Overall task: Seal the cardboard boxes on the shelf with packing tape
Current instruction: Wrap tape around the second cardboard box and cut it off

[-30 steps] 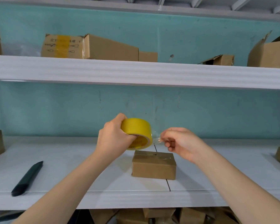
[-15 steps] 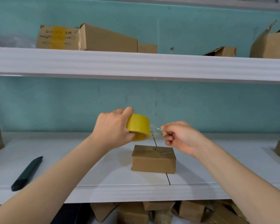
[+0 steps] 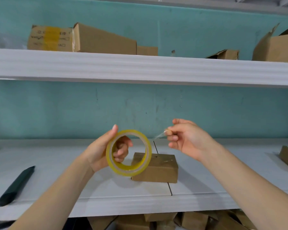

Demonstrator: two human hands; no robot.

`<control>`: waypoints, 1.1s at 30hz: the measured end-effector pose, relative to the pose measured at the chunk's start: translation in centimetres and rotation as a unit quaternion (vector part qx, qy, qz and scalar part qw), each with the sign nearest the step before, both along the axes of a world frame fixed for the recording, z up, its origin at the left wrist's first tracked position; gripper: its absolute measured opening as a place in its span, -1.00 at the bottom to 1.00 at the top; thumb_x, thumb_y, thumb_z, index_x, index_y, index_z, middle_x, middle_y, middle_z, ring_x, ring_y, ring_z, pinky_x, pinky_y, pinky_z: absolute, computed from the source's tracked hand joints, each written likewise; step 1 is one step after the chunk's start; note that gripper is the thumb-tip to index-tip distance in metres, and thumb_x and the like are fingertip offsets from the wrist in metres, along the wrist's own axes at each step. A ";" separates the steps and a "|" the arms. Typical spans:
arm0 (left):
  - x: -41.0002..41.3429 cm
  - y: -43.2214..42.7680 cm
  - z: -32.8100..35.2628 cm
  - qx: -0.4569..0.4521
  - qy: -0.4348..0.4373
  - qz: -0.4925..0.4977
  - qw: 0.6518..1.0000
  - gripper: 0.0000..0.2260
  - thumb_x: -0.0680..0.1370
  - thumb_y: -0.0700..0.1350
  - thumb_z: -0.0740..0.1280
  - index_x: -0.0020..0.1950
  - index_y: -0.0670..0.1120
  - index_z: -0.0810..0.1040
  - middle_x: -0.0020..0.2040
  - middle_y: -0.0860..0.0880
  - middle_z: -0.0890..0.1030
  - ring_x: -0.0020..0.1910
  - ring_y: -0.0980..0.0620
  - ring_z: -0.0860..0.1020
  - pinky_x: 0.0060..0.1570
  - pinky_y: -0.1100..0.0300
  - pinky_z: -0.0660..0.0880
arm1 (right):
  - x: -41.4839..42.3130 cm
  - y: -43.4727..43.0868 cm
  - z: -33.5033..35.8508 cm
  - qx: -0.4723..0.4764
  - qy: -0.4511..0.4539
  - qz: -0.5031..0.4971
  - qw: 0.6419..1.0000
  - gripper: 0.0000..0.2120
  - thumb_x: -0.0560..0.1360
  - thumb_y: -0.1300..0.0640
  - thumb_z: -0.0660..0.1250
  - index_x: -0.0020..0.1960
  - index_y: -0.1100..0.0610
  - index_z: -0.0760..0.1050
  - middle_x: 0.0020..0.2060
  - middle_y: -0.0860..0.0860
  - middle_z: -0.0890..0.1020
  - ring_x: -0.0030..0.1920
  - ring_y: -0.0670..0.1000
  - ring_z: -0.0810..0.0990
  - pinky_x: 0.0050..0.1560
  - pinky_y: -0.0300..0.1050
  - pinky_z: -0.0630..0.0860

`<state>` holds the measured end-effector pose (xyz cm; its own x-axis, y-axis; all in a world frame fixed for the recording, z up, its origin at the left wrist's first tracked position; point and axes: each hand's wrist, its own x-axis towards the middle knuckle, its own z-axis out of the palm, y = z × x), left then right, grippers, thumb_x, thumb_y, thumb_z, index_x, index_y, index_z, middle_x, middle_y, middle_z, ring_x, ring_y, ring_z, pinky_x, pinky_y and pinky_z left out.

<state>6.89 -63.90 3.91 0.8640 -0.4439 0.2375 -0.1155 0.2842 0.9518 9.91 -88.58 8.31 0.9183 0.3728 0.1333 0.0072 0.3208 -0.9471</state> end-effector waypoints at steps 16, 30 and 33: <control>3.4 -0.3 3.3 0.385 -0.089 0.290 0.872 -0.57 0.26 0.22 0.48 -0.57 -0.08 0.49 -0.62 -0.02 0.40 -0.69 0.05 0.30 -0.62 0.34 0.26 | 2.6 0.1 -1.0 0.016 -0.021 -0.124 0.992 -0.78 0.46 0.38 0.32 -0.11 0.13 0.34 -0.56 -0.01 0.34 -0.64 -0.13 0.30 -0.56 -0.26 0.42; 7.8 3.6 -0.2 0.569 -0.157 0.312 0.745 -0.52 0.40 0.12 0.44 -0.55 -0.09 0.30 -0.59 0.04 0.26 -0.56 0.04 0.25 -0.44 0.21 0.23 | 7.0 -3.5 -8.4 -0.345 -0.161 -0.210 0.901 -0.75 0.50 0.31 0.29 -0.20 0.09 0.25 -0.52 0.02 0.28 -0.53 -0.06 0.20 -0.61 -0.27 0.21; 8.8 3.0 -0.6 0.679 -0.186 0.334 0.627 -0.56 0.38 0.22 0.35 -0.50 -0.08 0.40 -0.55 0.05 0.40 -0.48 0.07 0.40 -0.39 0.22 0.29 | 7.9 -3.5 -9.5 -0.388 -0.167 -0.223 0.879 -0.75 0.49 0.24 0.33 -0.21 0.07 0.25 -0.52 -0.01 0.33 -0.56 -0.10 0.22 -0.50 -0.26 0.19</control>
